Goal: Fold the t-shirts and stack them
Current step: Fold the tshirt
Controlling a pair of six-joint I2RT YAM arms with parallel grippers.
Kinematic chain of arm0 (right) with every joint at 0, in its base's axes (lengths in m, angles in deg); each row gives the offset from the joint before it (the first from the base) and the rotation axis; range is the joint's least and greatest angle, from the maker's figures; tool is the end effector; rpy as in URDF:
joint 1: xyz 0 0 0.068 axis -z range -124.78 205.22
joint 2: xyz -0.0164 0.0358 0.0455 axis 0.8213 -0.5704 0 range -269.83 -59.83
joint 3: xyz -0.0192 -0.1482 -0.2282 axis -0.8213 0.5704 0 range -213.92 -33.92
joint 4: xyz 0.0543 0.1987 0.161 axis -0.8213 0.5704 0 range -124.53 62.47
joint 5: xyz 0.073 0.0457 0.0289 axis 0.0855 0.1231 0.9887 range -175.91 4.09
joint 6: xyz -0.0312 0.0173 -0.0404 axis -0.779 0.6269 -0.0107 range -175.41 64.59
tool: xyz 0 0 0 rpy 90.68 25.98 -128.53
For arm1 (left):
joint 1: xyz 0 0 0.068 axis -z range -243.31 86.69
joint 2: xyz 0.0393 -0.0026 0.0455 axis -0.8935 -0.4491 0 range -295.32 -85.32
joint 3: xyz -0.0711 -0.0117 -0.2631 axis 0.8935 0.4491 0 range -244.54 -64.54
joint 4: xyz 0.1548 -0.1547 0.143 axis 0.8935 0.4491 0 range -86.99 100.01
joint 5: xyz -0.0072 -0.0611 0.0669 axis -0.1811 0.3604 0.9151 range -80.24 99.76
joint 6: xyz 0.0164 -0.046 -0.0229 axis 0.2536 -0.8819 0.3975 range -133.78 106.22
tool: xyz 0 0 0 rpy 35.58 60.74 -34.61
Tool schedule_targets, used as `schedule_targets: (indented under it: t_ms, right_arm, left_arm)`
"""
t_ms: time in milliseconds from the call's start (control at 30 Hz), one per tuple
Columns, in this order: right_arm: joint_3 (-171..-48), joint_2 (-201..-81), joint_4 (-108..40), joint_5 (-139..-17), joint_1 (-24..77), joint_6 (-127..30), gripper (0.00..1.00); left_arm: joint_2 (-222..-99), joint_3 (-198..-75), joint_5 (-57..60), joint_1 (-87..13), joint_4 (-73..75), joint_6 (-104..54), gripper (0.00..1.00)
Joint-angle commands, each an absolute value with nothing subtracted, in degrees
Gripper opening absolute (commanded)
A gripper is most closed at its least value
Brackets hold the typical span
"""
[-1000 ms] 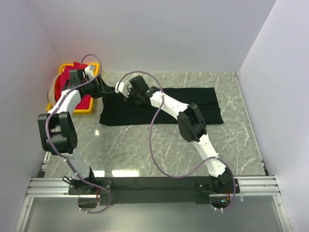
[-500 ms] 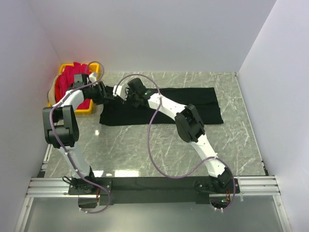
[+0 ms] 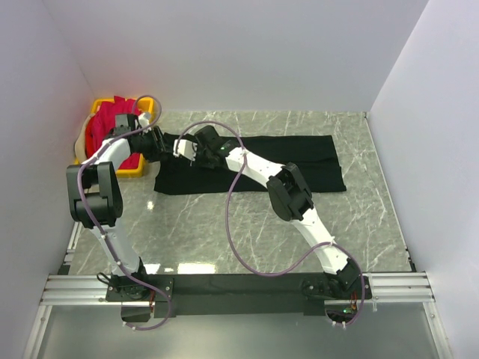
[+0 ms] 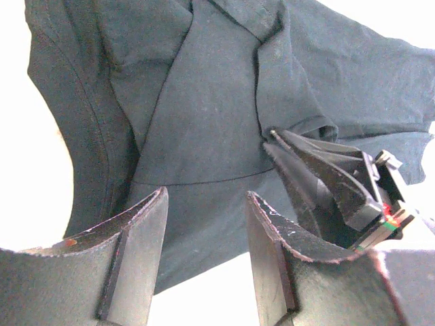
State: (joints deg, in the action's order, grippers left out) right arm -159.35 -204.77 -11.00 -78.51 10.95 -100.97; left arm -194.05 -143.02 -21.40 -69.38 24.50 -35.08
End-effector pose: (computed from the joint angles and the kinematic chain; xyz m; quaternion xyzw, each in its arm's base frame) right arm 0.4027 0.3990 0.1652 -0.6644 0.6301 0.0548 0.3982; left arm 0.4108 0.0253 0.2099 -0.1298 0.9050 -0.2934 0.2793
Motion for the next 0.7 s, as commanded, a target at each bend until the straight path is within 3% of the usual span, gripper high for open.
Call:
schedule_targets:
  t_ms: [0, 67, 133, 167, 667]
  right_arm:
    - [-162.68, -206.78, -11.41, -80.81, 10.4, -103.05, 0.25]
    - [-161.81, -206.26, -12.11, -80.63, 10.4, -103.23, 0.17]
    - [-161.28, -205.91, -12.47, -80.28, 10.4, -103.58, 0.02]
    - [-161.36, -205.73, -12.55, -80.19, 10.48, -103.58, 0.0]
    - [-146.52, -187.28, -18.18, -72.99, 11.36, -104.37, 0.0]
  left_arm:
    - [-194.39, -145.49, -21.09, -69.2, 24.54, -35.05, 0.54]
    - [-194.48, -145.57, -21.09, -69.2, 24.45, -34.87, 0.54]
    - [-194.57, -145.66, -21.0, -69.2, 24.45, -34.87, 0.54]
    - [-194.66, -145.75, -21.0, -69.2, 24.54, -34.87, 0.54]
    - [-194.48, -145.49, -18.98, -69.2, 24.36, -34.78, 0.54]
